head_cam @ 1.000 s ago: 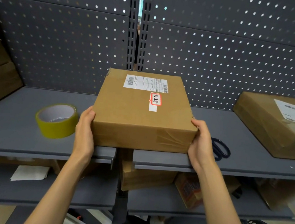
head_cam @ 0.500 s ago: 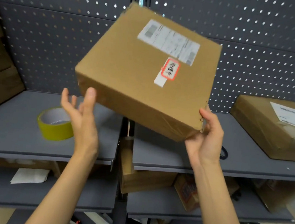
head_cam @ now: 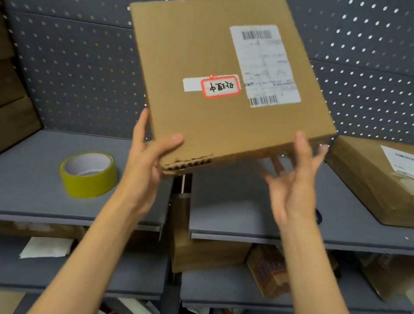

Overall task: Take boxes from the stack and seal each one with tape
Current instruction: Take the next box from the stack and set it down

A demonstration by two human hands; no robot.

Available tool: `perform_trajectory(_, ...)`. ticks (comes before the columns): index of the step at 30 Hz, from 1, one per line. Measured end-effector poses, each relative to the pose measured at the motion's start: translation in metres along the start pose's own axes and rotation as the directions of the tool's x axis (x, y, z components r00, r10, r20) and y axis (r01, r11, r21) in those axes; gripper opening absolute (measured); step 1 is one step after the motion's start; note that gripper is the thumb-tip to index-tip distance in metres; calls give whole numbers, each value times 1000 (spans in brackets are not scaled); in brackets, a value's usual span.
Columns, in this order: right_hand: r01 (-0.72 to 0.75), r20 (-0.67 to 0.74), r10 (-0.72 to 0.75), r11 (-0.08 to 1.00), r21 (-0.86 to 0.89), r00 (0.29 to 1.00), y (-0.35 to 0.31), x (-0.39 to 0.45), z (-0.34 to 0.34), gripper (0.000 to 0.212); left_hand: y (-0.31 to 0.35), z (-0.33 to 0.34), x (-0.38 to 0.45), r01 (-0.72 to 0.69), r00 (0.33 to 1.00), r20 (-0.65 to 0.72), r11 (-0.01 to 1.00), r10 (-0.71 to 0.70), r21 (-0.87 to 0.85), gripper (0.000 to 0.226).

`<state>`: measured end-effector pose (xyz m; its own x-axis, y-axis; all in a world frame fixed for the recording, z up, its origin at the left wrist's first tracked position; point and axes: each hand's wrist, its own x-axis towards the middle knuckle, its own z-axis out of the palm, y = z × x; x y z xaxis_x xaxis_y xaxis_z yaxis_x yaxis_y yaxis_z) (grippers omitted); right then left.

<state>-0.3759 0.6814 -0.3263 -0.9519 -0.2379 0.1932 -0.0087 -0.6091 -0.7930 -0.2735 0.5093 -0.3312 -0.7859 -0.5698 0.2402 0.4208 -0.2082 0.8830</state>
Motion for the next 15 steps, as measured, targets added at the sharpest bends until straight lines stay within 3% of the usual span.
perform_trajectory(2,9,-57,-9,1000,-8,998,-10,8,-11,124,9,-13,5,17,998,60,998,-21,53,102)
perform_trajectory(7,-72,-1,73,983,-169,997,-4,9,-20,69,11,-30,13,51,991,116,986,-70,157,79)
perform_trajectory(15,-150,-137,107,921,-360,985,29,-2,-28,40,-16,-44,7,255,966,-73,960,-248,115,20)
